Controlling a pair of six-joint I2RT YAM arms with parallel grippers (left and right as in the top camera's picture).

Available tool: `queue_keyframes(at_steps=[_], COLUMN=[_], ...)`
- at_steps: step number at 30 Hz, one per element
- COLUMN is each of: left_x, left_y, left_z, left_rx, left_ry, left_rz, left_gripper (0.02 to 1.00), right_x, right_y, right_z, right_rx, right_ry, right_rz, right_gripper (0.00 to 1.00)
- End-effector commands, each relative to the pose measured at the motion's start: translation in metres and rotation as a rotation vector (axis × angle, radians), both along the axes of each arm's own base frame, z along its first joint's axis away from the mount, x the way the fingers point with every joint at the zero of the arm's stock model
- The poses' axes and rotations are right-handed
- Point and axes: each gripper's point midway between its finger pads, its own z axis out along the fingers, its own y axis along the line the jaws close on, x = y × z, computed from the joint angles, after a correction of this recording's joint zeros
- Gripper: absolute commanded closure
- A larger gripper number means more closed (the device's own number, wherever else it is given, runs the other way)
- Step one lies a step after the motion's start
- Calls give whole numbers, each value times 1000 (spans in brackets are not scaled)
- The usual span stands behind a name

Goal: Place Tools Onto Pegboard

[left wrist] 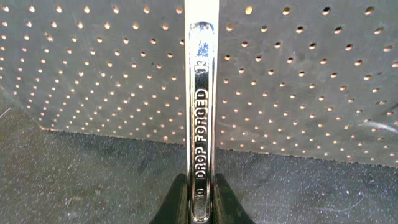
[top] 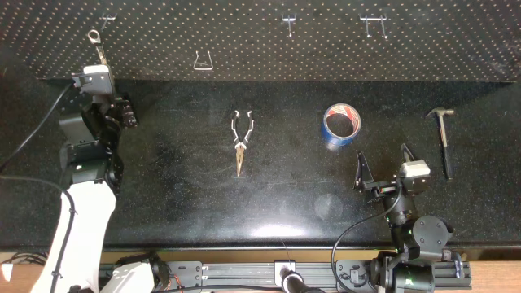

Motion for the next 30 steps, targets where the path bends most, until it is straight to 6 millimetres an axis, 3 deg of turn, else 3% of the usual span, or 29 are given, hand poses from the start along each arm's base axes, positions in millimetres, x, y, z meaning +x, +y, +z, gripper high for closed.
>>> queue_keyframes(at_steps=[1,15,16,17,18,20,22,24,25,27,30], left_x=[10,43,46,48,53,56,58,54,46,7,-51], left_y=[-2,0,1,2,3,4,4,3,-4,-43,-122], left_z=[7,-14,-15,-15,-14,-14,-12,-19,-33,-62,-76], left_rx=[3,-5,-4,-11,-65,-86,-112,-251,-375,-555,-465], left_ry=[-31,-53,-54,-57,-69,-74,-82,-38,52,374,743], left_rz=[-19,-43,-43,-39,-12,-1,12,81,141,219,104], left_gripper=[989,961,741,430,266,132,108,23,23,23,23], right_x=[0,0,0,0,0,0,0,0,0,0,0], right_y=[0,0,0,1,0,0,0,0,0,1,0], right_z=[-1,-1,-1,-1,-1,-1,-1,-1,-1,-1,-1], right_rx=[7,7,7,7,7,7,7,7,7,7,7], right_ry=[1,1,1,1,1,1,1,1,1,1,1], right_rz=[3,3,3,4,3,3,3,3,3,4,3], right_gripper=[47,47,49,47,47,47,49,47,49,47,47])
